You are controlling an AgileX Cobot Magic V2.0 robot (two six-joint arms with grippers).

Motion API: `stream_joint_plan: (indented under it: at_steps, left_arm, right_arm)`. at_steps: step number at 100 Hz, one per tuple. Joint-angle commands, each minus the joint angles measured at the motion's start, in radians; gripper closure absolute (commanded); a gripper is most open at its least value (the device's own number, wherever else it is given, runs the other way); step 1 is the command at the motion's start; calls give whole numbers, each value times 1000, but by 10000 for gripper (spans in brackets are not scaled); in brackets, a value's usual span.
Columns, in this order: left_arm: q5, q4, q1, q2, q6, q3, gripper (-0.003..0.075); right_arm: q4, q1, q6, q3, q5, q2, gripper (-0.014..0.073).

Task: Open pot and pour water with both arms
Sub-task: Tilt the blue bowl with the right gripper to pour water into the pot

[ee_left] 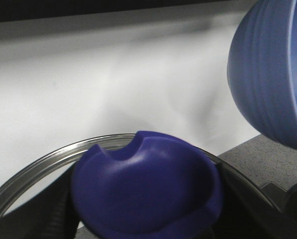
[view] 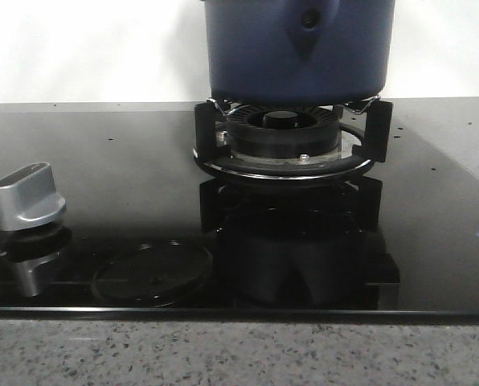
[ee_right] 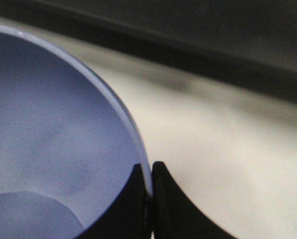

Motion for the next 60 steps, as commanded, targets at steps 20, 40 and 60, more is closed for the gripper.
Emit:
stream_joint_plan:
  at_steps: [20,40,60]
  left_arm:
    - [9,-58,4,-50,-8,-43,332]
    - [9,-58,4,-50,-8,-43,332]
    - [9,-58,4,-50,-8,-43,332]
  right_arm:
    - [-116,1,-1,-39,-223,-43,657]
    - [-195,1,-1,-39,-270,-43,657]
    - [-256,1,-1,-39,-345,-43,657]
